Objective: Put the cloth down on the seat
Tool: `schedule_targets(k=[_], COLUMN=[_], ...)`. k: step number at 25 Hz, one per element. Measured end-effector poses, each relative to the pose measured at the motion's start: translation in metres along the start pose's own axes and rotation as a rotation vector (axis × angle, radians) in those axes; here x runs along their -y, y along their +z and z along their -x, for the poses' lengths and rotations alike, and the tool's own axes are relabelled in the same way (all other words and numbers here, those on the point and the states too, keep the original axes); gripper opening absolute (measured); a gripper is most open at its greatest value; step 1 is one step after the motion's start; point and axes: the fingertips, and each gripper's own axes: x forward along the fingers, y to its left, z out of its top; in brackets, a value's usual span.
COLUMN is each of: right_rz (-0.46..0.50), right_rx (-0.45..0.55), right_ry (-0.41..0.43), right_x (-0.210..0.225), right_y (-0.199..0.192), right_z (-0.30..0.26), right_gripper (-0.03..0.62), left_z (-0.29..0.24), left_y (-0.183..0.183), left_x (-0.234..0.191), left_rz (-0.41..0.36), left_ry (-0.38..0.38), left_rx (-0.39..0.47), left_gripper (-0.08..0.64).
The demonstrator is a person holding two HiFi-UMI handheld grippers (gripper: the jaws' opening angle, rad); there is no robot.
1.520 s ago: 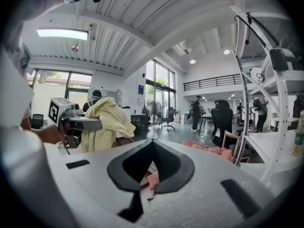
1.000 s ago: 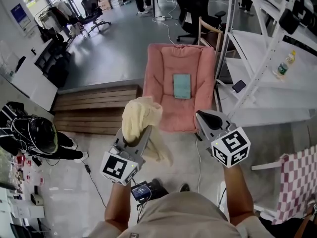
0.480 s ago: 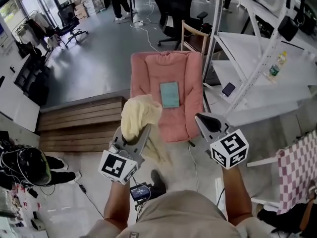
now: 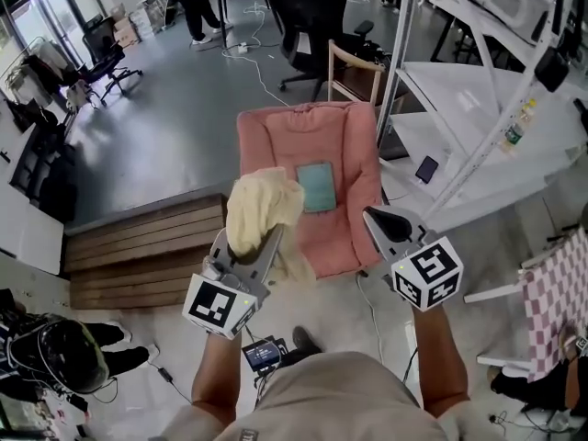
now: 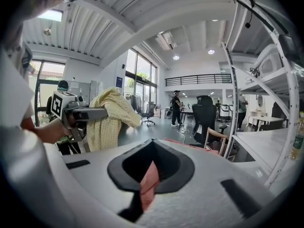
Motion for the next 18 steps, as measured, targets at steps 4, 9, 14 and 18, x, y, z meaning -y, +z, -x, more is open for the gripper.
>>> schedule_targets(k=[4,9,14,18], right_rz=[0.003,0.015,0.043,0.057], right_rx=[0.002,0.01,0.011,0.016], right_ry=[-0.019,-0.047,-0.052,-0.043], right_x=[-0.009,-0.017,-0.032,-0.037], right_y=[0.01,0.023,0.037,0.046], right_z=[-0.022,-0.042,-0.06,-0.076], right_gripper=[-0.008,-0.008,-0.008,-0.008], left_z=[0.003,0.01,0.018,0.021], left_y=[-0.003,-0.004,-0.001,-0.004], left_x=[-0.026,-0.051,-0.073,-0.086], left_rz=[0.0,-0.007,-0.005,0.004], left_ry=[-0.017,-0.035,-0.042,-0.034], left_rx=[0.003,0.02,0.038,0.039], left_gripper=[0.049,0.049,0.049,0.049])
